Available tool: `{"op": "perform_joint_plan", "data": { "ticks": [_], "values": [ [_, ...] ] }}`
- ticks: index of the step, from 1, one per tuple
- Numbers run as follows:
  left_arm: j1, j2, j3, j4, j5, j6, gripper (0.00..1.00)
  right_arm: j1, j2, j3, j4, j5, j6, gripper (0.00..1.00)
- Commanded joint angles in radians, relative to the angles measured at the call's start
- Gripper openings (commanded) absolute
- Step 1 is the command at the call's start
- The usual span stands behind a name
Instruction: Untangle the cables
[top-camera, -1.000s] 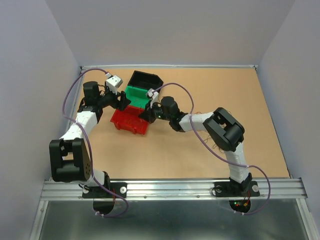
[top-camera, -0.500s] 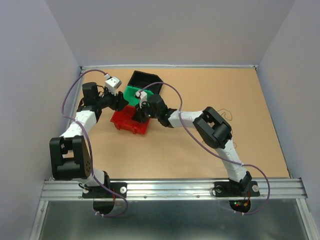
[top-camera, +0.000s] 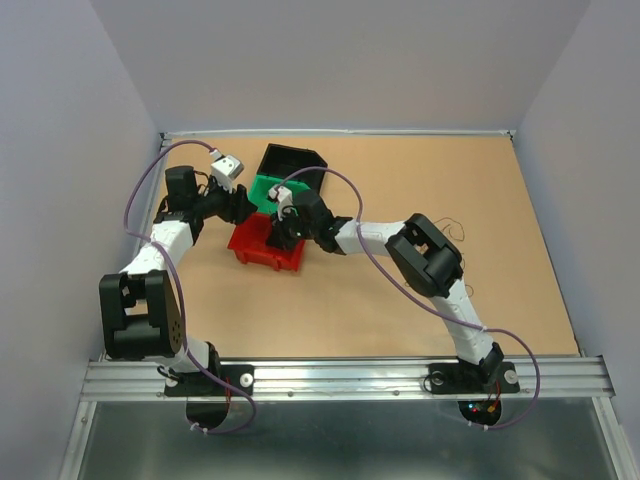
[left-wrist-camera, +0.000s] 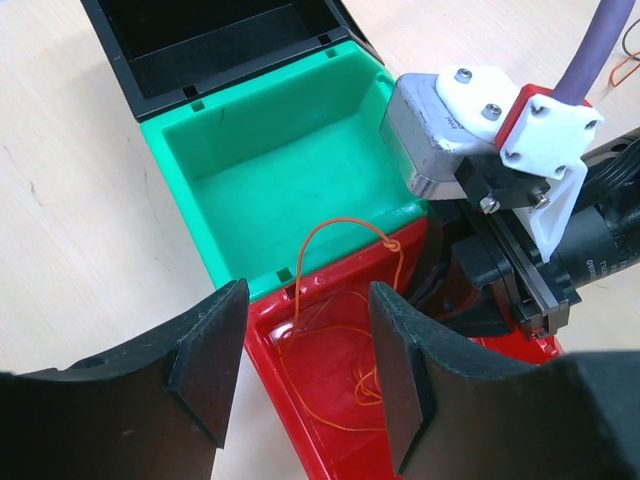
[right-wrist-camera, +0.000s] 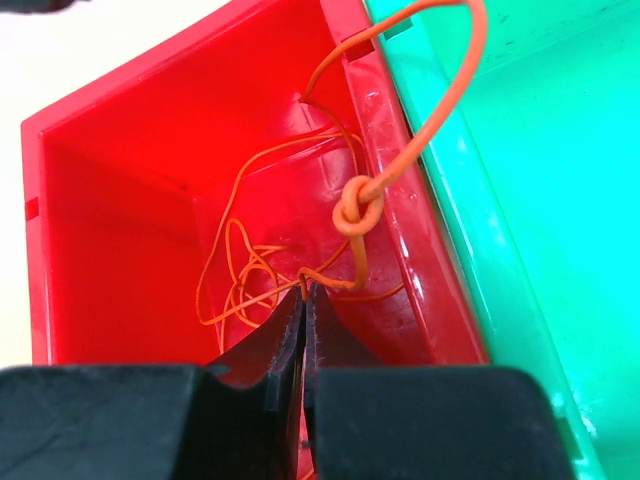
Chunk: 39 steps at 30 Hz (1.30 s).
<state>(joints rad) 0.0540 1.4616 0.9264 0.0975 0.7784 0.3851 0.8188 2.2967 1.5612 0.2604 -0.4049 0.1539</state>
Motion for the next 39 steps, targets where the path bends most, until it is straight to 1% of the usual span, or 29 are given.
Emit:
{"op": "perform_joint_plan", "data": {
  "ticks": [1,4,7,11,15,17,22,25,26,29,30,32,33,36,38,39],
  "values": [
    [0.003,-0.011,0.034,0.004,0.018,0.015,0.62,0.003,-0.006,0.01,-0.145,0.006,-0.063,0.0],
    [0.003,0.002,0.038,0.01,0.021,0.006,0.62,0.005,-0.029,-0.007,-0.142,-0.028,-0.105,0.0],
    [-0.002,0.042,0.055,0.008,0.042,-0.006,0.62,0.013,-0.045,-0.007,-0.128,-0.017,-0.125,0.01],
    [-0.011,0.066,0.074,-0.004,0.094,0.006,0.71,0.013,-0.045,-0.009,-0.104,-0.021,-0.136,0.01],
    [-0.028,0.086,0.084,-0.008,0.101,0.017,0.73,0.013,-0.051,-0.041,-0.04,-0.032,-0.139,0.0],
    [-0.034,0.111,0.103,-0.021,0.104,0.02,0.72,0.013,-0.049,-0.046,-0.023,-0.032,-0.142,0.0],
    [-0.051,0.163,0.143,-0.081,0.127,0.072,0.63,0.013,-0.046,-0.044,-0.012,-0.028,-0.145,0.0],
    [-0.051,0.178,0.147,-0.096,0.114,0.099,0.62,0.014,-0.054,-0.053,-0.004,-0.025,-0.145,0.0],
    [-0.078,0.186,0.15,-0.117,0.108,0.103,0.6,0.014,-0.056,-0.056,0.005,-0.028,-0.145,0.01],
    [-0.082,0.198,0.16,-0.137,0.11,0.116,0.49,0.013,-0.065,-0.072,0.025,-0.034,-0.145,0.0],
    [-0.082,0.2,0.166,-0.143,0.113,0.118,0.39,0.013,-0.066,-0.075,0.031,-0.035,-0.145,0.0],
    [-0.083,0.206,0.175,-0.165,0.128,0.133,0.26,0.013,-0.069,-0.087,0.046,-0.035,-0.145,0.01],
    [-0.083,0.209,0.177,-0.171,0.139,0.138,0.16,0.014,-0.071,-0.092,0.053,-0.032,-0.143,0.0],
    [-0.083,0.198,0.178,-0.191,0.137,0.156,0.05,0.014,-0.074,-0.098,0.062,-0.028,-0.142,0.0],
    [-0.083,0.177,0.173,-0.209,0.133,0.172,0.0,0.014,-0.077,-0.104,0.068,-0.022,-0.139,0.0],
    [-0.083,0.166,0.164,-0.216,0.133,0.188,0.0,0.013,-0.083,-0.107,0.071,-0.015,-0.137,0.02]
  ]
}}
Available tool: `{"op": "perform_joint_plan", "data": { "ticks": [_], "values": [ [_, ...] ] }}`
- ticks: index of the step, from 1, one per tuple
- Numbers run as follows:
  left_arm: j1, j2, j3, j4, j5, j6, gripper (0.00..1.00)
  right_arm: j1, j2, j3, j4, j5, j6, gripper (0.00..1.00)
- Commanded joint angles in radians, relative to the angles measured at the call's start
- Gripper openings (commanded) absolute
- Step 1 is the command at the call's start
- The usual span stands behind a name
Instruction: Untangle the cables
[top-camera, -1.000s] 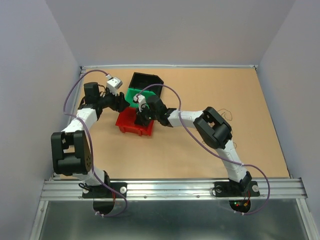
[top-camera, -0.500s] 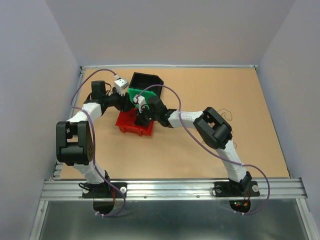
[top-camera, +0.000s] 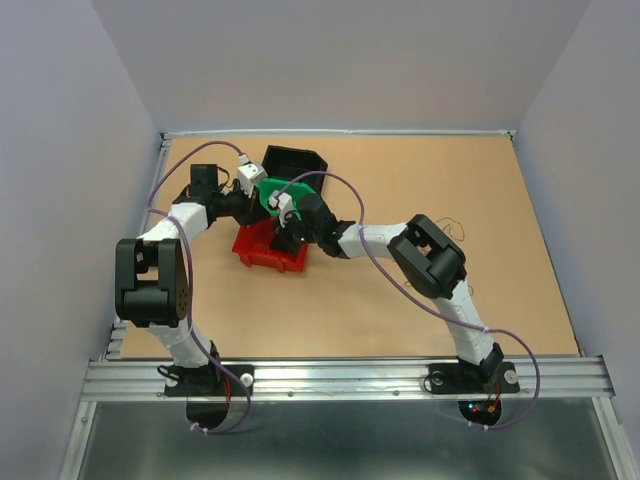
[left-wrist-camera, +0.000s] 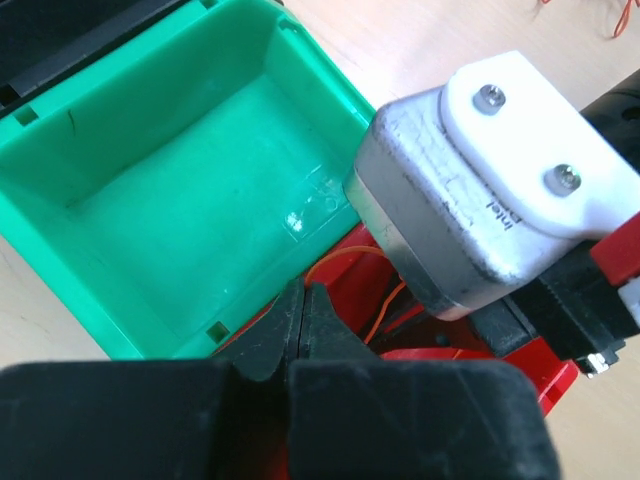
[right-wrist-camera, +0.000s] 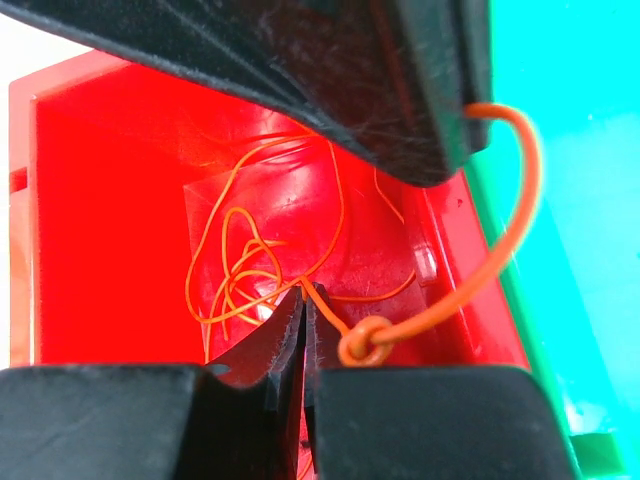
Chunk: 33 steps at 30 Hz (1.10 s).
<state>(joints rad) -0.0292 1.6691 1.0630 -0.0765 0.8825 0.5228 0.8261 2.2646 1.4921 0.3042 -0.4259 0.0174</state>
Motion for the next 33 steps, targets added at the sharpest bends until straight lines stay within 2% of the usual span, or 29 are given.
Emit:
{"op": "perform_joint_plan", "data": {
  "ticks": [1,4,5,8,17,19,20,22,30,33],
  "values": [
    [0.0,-0.054,0.022,-0.046,0.027,0.055,0.0,0.007,-0.056,-0.053,0.033,0.013,0.004,0.03],
    [0.0,-0.106,-0.003,-0.052,0.016,0.075,0.0,0.005,-0.085,-0.087,0.058,0.038,0.013,0.14],
    [0.0,-0.126,-0.006,-0.061,0.01,0.08,0.0,0.007,-0.092,-0.101,0.078,0.044,0.019,0.23],
    [0.0,-0.16,-0.035,-0.078,-0.013,0.109,0.0,0.007,-0.131,-0.142,0.107,0.07,0.033,0.31],
    [0.0,-0.195,-0.077,-0.078,-0.036,0.134,0.0,0.005,-0.23,-0.219,0.162,0.122,0.065,0.36],
    [0.0,-0.201,-0.08,-0.077,-0.039,0.137,0.0,0.007,-0.244,-0.236,0.168,0.13,0.067,0.41],
    [0.0,-0.207,-0.084,-0.075,-0.039,0.138,0.0,0.007,-0.258,-0.242,0.171,0.134,0.067,0.49],
    [0.0,-0.21,-0.087,-0.069,-0.048,0.135,0.0,0.005,-0.275,-0.263,0.173,0.134,0.067,0.57],
    [-0.001,-0.207,-0.098,-0.062,-0.054,0.146,0.0,0.007,-0.39,-0.36,0.197,0.208,0.064,0.7],
    [-0.009,-0.206,-0.104,-0.059,-0.065,0.148,0.0,0.005,-0.416,-0.371,0.208,0.22,0.069,0.7]
  ]
}}
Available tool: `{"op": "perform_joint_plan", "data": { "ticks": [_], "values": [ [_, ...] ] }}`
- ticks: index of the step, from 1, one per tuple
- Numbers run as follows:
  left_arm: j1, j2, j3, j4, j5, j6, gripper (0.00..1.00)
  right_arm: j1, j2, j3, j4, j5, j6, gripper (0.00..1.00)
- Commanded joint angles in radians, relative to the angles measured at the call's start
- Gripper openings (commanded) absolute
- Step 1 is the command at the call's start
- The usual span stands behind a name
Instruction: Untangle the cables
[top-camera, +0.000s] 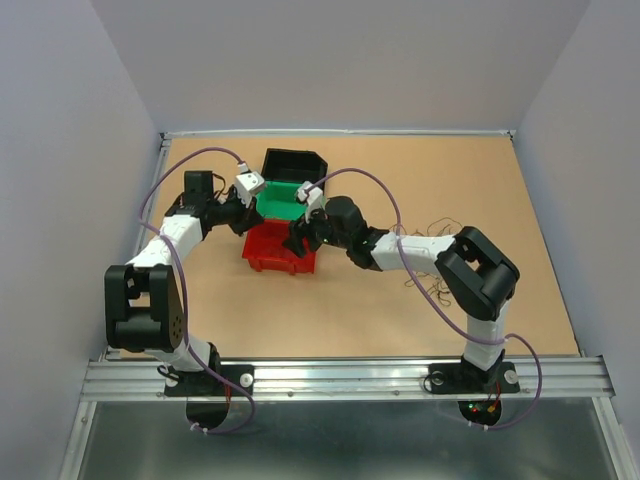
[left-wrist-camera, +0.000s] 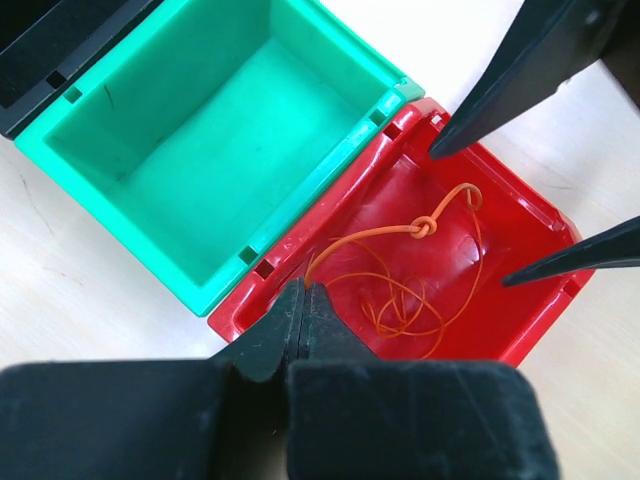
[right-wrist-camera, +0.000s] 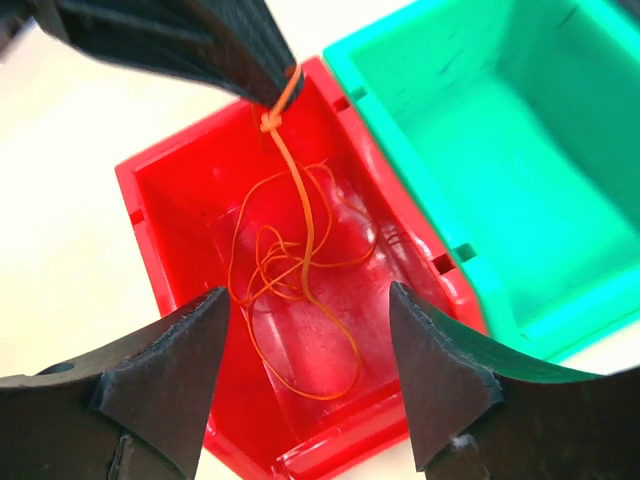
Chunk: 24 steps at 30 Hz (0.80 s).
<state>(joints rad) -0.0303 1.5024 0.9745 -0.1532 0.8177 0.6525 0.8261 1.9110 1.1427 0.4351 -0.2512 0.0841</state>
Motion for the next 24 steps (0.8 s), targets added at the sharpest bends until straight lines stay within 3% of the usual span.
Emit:
{"op": "perform_joint_plan", "data": {
  "ticks": [1,8,24],
  "values": [
    [-0.013,-0.041,-0.017,0.021,-0.008,0.019,0.0,0.005,-0.066,-0.02,0.08,0.047,0.002,0.7],
    [-0.052,-0.047,-0.034,0.037,-0.051,0.016,0.0,0.005,-0.041,0.058,0.082,0.04,-0.007,0.69],
    [-0.059,-0.053,-0.037,0.018,-0.031,0.041,0.0,0.005,0.063,0.186,0.111,0.017,0.005,0.48]
  ]
}}
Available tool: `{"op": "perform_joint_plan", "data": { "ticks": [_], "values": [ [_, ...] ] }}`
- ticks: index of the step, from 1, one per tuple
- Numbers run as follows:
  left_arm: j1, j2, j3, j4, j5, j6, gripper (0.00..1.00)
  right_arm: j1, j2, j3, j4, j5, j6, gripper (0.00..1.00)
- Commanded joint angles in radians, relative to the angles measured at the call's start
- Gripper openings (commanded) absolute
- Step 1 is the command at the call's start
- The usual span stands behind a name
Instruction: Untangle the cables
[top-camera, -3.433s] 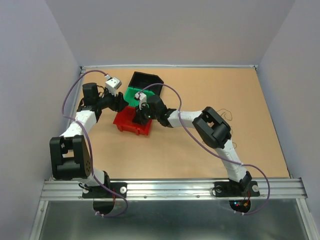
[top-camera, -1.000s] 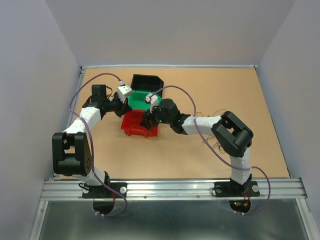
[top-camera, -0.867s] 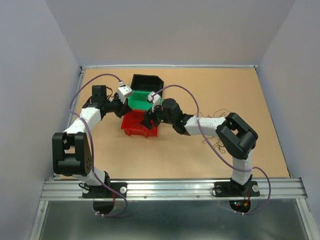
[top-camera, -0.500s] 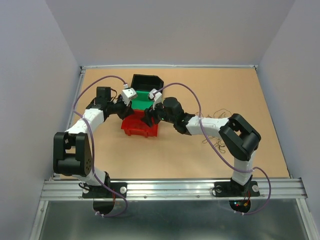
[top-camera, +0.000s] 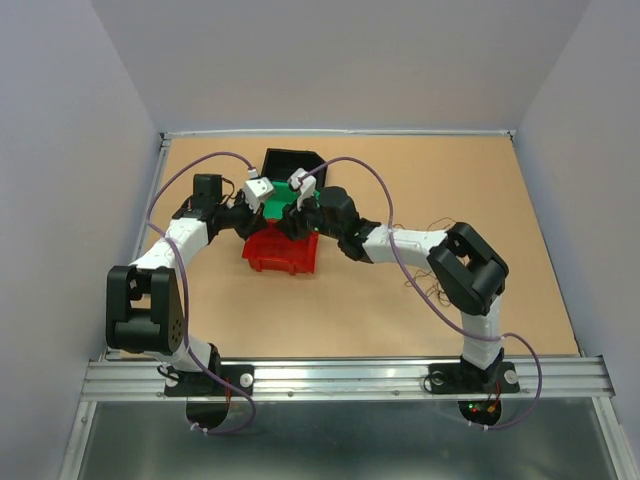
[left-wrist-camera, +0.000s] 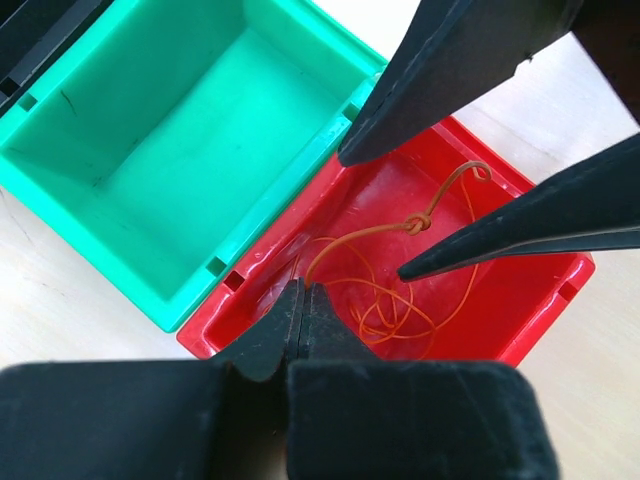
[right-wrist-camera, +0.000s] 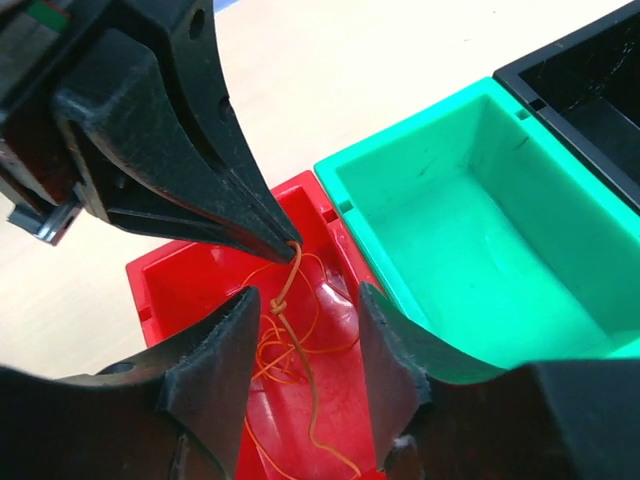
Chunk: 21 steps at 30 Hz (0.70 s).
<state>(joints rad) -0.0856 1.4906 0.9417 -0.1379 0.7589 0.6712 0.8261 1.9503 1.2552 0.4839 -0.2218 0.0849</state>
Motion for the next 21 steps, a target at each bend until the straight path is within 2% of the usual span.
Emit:
{"op": "perform_joint_plan", "data": {
  "ticks": [1,3,10,11,14,15,17,19,20,21],
  "values": [
    [-0.003,-0.041,-0.004,0.001,0.034,0.024,0.0,0.005,0.025,0.076,0.065,-0.014,0.006,0.47],
    [-0.003,-0.036,-0.003,-0.003,0.036,0.027,0.0,0.005,0.035,0.082,0.073,-0.025,0.009,0.43],
    [-0.003,-0.035,-0.006,-0.009,0.037,0.037,0.0,0.005,0.053,0.101,0.091,-0.03,0.016,0.41],
    [-0.003,-0.035,-0.004,-0.009,0.037,0.039,0.0,0.005,0.052,0.102,0.094,-0.028,0.019,0.35],
    [-0.003,-0.03,-0.003,-0.011,0.034,0.039,0.0,0.005,0.047,0.102,0.099,-0.033,0.023,0.28],
    [-0.003,-0.03,-0.003,-0.011,0.036,0.039,0.0,0.005,0.045,0.102,0.099,-0.033,0.024,0.21],
    [-0.003,-0.03,-0.003,-0.009,0.034,0.041,0.0,0.004,0.044,0.099,0.099,-0.037,0.024,0.17],
    [-0.002,-0.033,-0.003,-0.009,0.034,0.041,0.0,0.005,0.044,0.093,0.099,-0.04,0.026,0.06],
    [0.0,-0.036,-0.003,-0.008,0.034,0.039,0.03,0.005,0.044,0.09,0.099,-0.044,0.027,0.03],
    [0.013,-0.044,-0.006,0.001,0.04,0.028,0.2,0.005,0.042,0.079,0.097,-0.051,0.03,0.0]
  ]
}}
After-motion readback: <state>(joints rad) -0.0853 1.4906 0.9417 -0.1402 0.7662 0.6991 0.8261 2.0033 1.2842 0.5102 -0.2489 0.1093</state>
